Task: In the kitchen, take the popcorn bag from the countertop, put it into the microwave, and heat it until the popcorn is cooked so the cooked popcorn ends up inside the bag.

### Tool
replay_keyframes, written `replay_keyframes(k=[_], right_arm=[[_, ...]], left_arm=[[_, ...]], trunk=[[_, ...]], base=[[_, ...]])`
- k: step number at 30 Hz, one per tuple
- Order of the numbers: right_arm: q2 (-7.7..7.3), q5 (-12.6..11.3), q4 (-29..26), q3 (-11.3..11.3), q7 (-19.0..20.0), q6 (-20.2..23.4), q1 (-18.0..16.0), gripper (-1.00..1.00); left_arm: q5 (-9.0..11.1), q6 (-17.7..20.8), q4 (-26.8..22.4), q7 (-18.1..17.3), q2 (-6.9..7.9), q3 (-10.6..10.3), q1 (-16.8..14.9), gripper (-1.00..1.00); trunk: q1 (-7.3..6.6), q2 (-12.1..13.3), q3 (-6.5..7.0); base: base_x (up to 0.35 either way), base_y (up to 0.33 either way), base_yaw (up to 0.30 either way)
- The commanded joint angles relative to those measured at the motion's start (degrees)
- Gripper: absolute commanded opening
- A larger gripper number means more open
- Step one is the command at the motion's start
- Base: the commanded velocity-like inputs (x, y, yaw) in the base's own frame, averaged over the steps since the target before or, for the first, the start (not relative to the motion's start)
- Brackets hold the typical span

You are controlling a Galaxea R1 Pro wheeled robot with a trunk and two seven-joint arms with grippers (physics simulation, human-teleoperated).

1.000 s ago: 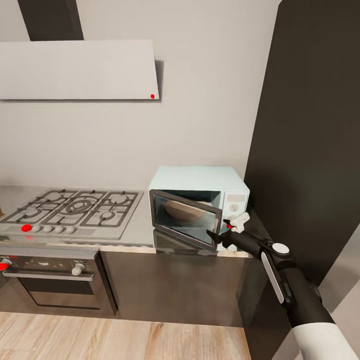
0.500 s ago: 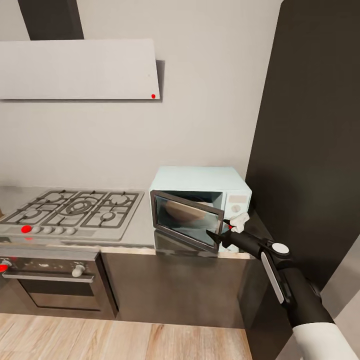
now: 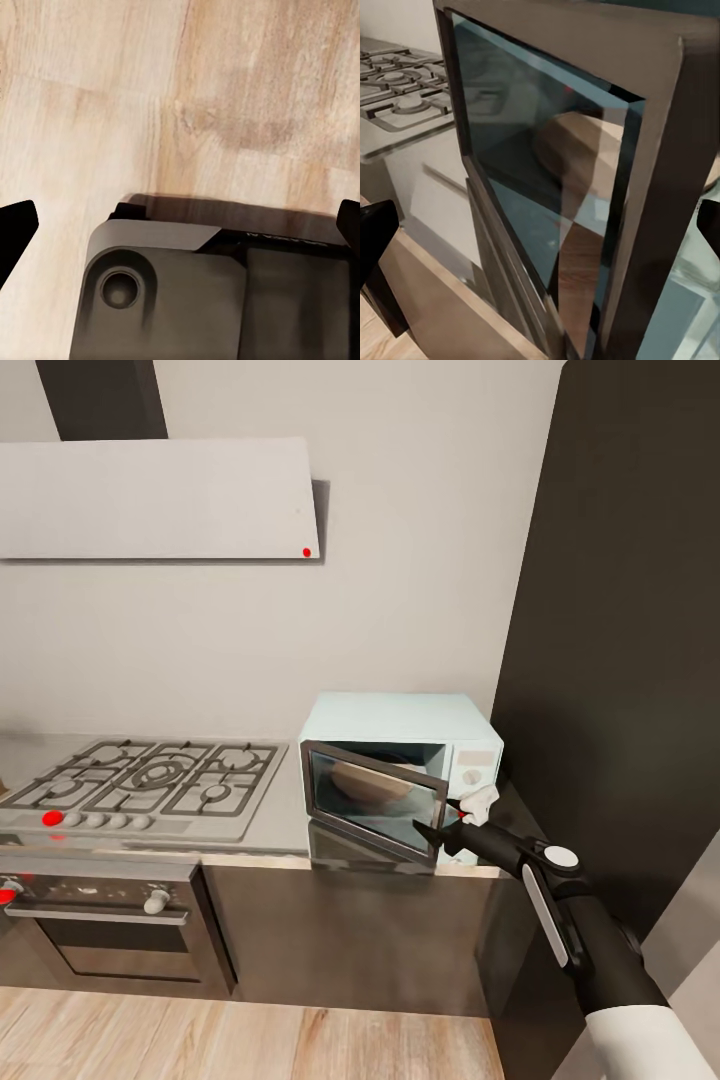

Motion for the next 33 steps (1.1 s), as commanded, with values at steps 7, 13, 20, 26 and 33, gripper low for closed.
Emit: replay_keyframes(k=[7,13,20,26,33], right_arm=[[-0.07,0.15,-0.18,-0.02,0.18,0.30,-0.04,1.00],[-0.09,0.15,-0.22,-0.02,0.17,0.30,-0.03,1.00],[-0.16,0.19,-0.25,0.06,0.17,0.30,-0.01,1.00],[-0.09,0.11,-0.24,0.30,1.12,0.31,-0.06,1.00],[-0.07,-0.03,0.00,0.14,5.81,0.39,-0.08,1.00]], left_arm=[[-0.03,-0.19,0.06,0.05,0.02,0.21,-0.04,1.00],[-0.03,-0.19,0.05,0.05,0.03,0.21,-0.04,1.00],[-0.03,-0.19,0.03,0.05,0.03,0.21,-0.04,1.00],[-0.03,-0.19,0.03,0.05,0.03,0.21,-0.04,1.00],[-0.03,-0.19,0.05,0.05,0.03,0.21,-0.04,1.00]], trunk=[[0.01,-0.06,-0.08],[0.01,-0.06,-0.08],[0.01,-0.06,-0.08],[0.01,-0.06,-0.08],[0.01,-0.06,-0.08]], base=[[0.000,-0.100,0.000],[0.000,-0.009,0.000],[0.032,0.000,0.000],[0.001,0.000,0.000],[0.000,0.000,0.000]])
